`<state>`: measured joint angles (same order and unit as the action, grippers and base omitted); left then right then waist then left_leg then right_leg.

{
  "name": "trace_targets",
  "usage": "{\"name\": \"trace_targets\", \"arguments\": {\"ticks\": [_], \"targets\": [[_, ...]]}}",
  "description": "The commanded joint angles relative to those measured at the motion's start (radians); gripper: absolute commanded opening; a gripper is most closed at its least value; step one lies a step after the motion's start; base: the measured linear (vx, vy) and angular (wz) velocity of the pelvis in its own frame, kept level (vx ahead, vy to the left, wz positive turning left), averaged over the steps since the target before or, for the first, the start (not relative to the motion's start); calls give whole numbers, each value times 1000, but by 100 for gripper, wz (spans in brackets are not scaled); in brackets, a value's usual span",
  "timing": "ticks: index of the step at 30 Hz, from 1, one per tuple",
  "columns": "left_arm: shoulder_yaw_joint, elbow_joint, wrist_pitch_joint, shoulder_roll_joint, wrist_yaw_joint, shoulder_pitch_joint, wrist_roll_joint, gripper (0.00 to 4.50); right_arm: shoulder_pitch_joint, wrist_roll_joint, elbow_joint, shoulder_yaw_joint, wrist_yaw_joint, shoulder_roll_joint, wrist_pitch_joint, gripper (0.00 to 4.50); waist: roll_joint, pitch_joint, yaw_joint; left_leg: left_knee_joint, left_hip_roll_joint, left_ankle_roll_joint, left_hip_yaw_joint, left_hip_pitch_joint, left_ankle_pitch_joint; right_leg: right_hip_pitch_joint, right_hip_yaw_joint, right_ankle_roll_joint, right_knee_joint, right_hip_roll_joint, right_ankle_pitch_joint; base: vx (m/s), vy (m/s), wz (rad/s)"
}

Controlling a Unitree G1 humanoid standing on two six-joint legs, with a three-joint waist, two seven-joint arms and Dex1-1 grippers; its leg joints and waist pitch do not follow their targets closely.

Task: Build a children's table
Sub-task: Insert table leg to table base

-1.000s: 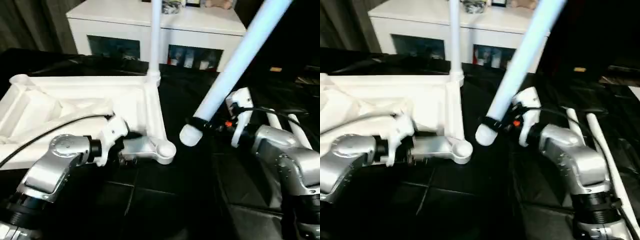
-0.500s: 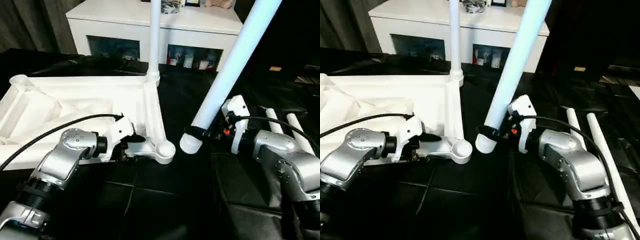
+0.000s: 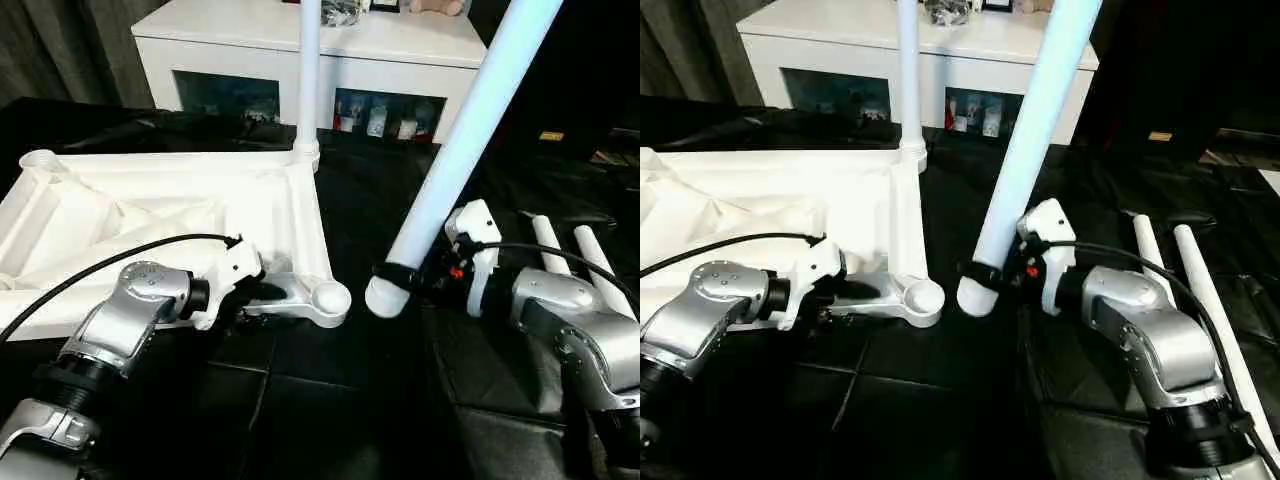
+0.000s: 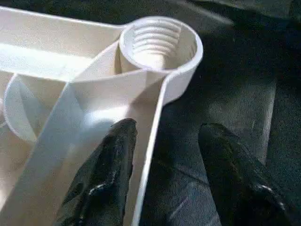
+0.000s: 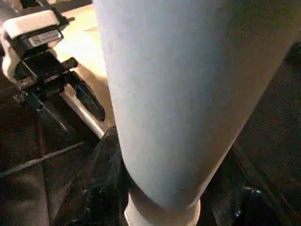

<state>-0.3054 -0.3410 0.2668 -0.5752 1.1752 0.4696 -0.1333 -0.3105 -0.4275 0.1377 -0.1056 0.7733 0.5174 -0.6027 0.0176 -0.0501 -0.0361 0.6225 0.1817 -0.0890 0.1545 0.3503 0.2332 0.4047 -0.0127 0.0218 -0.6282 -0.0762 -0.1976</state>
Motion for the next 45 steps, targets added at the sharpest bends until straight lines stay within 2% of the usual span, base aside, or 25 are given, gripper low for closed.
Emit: {"name": "trace_targets", "arguments": {"ticks": [1,7,10,12,14,18,23,24,25,28,30,33,35,37,39,40,41,42,45], "targets": [[-9,5,-3,-8,3,-5,11,222,1,7,18,1,10,13,7,182,-13,60,-1,-85,29,17,4,-1,97,-56,26,-291,57,-41,-8,0,0,0],[-4,-18,-28,-10,1,-12,29,172,0,2,25,-3,9,11,5,182,-14,60,-1,-84,29,20,4,0,88,-56,26,-294,56,-41,3,0,0,0],[-7,-33,-43,-14,-1,-9,41,163,-2,6,21,-3,15,9,8,182,-14,60,0,-85,29,22,4,1,89,-57,26,-294,57,-41,6,0,0,0],[-7,-40,-48,-16,-1,-5,44,132,-3,8,18,-2,17,9,10,182,-15,60,1,-85,29,21,4,0,91,-56,26,-294,57,-41,3,0,0,0],[-6,-57,-64,-23,-3,2,54,128,-3,9,17,-2,19,9,12,182,-15,60,1,-85,29,21,4,-1,95,-56,26,-294,57,-41,0,0,0,0],[-16,-71,-85,-40,2,13,83,84,0,10,19,0,22,11,14,182,-16,60,1,-86,30,17,3,-1,103,-55,26,-291,58,-42,-11,0,0,0],[-22,-72,-93,-42,20,19,88,48,-3,10,17,0,22,5,16,182,-24,61,-2,-85,29,12,3,-1,94,-56,26,-301,55,-42,16,0,0,0],[-30,-76,-97,-43,29,21,95,37,-5,11,16,-1,22,2,17,182,-28,61,-2,-85,29,12,2,-2,93,-56,26,-302,54,-42,20,0,0,0],[-31,-76,-98,-43,30,21,96,29,-5,11,16,-1,22,1,17,182,-24,62,-1,-83,28,16,3,0,82,-58,26,-305,53,-41,38,0,0,0],[-42,-89,-116,-42,46,21,108,14,-14,11,13,0,20,-5,12,182,-28,62,-2,-83,27,22,4,0,82,-59,26,-308,55,-42,35,0,0,0],[-49,-77,-121,-39,52,16,112,8,-29,0,7,11,8,-21,2,182,-28,62,-1,-83,28,20,4,1,84,-59,27,-309,54,-42,31,0,0,0],[-53,-47,-114,-29,50,2,103,3,-50,-31,2,31,-5,-42,-26,182,-36,61,1,-85,29,12,3,-2,99,-57,26,-312,56,-42,16,0,0,0],[-50,10,-87,-4,43,-21,80,0,-56,-57,7,38,7,-45,-50,182,-34,61,0,-85,30,11,4,-2,95,-58,26,-315,54,-42,23,0,0,0],[-55,88,-53,22,34,-50,58,0,-57,-84,15,44,26,-40,-73,182,-37,63,-3,-83,32,17,5,-2,78,-59,27,-320,52,-43,48,0,0,0],[-60,115,-45,39,30,-61,48,0,-62,-100,10,45,39,-41,-88,182,-37,64,-7,-79,29,38,9,-3,49,-56,27,-326,51,-39,89,0,0,0],[-63,123,-45,50,28,-67,44,0,-66,-107,3,45,47,-46,-96,182,-35,64,-8,-78,29,43,9,-3,53,-58,27,-328,52,-40,85,0,0,0],[-76,128,-48,61,19,-71,56,0,-73,-94,-7,29,55,-37,-108,182,-28,63,-9,-79,29,49,9,1,53,-62,28,-324,53,-41,65,0,0,0],[-85,127,-52,66,17,-73,63,0,-79,-82,-17,13,60,-29,-120,182,-29,62,-10,-79,29,50,8,3,56,-62,28,-321,54,-41,47,0,0,0],[-91,132,-49,91,-6,-80,75,0,-90,-66,-47,-37,88,-5,-153,182,-25,57,-13,-83,31,32,11,-1,103,-56,30,-288,68,-44,-104,0,0,0]]}}
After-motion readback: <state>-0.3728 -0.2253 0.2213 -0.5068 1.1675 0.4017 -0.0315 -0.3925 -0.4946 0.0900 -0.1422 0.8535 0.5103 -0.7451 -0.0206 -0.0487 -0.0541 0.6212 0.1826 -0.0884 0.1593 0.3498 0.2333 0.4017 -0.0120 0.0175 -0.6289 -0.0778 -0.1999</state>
